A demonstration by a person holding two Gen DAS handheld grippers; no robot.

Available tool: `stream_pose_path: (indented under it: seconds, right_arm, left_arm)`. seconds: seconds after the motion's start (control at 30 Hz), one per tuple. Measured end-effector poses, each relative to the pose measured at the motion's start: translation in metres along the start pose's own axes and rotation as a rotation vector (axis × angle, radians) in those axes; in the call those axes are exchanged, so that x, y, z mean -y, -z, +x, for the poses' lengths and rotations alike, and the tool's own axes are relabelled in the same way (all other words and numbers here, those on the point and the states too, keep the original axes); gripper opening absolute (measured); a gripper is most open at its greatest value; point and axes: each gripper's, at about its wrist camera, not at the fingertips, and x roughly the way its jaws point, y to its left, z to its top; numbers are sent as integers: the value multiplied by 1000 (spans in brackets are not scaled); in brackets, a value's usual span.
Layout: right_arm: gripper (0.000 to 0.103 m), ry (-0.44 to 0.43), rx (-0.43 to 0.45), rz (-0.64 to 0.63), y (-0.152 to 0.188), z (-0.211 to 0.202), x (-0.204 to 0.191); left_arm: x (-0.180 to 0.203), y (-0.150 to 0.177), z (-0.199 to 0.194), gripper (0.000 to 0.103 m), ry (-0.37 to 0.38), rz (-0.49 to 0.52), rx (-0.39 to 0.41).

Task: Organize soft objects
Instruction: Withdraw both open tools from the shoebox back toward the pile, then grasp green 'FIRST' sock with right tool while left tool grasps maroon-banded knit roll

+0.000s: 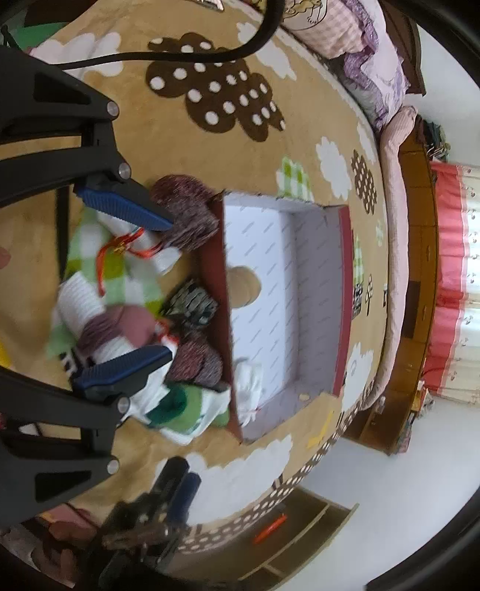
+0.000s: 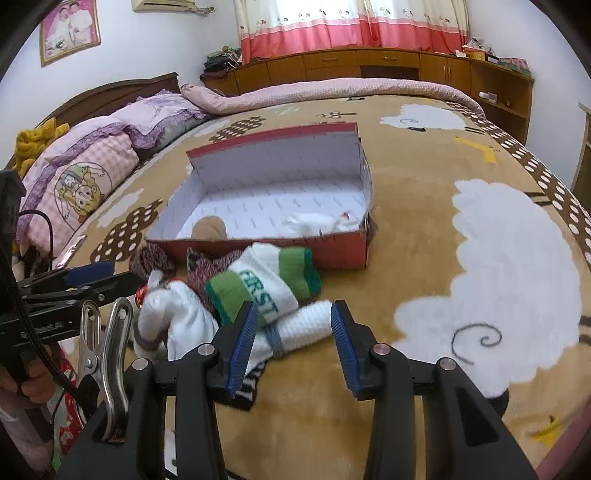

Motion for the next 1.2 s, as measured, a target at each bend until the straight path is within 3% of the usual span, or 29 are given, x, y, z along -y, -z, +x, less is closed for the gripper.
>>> stream_pose_path:
  seconds: [0.33,0.8,0.93,1.07,1.2]
  right_arm:
    - [42,-17,-67,20,28,8,9]
    - [42,-19,-130,60,48,26,13]
    - [43,-23,-130,69,52,27,14]
    - [43,-32,-123,92,56,29,17]
    - [44,-33,-117,96,57,30,18]
  left_arm:
    - [12,21,3,69,74,53,-31]
    - [27,39,14,69,87,150,-35]
    - [24,39,26,67,68,122,-59]
    - [17,41,30,45,87,94,-69]
    - [17,41,26,38,106,93,-55]
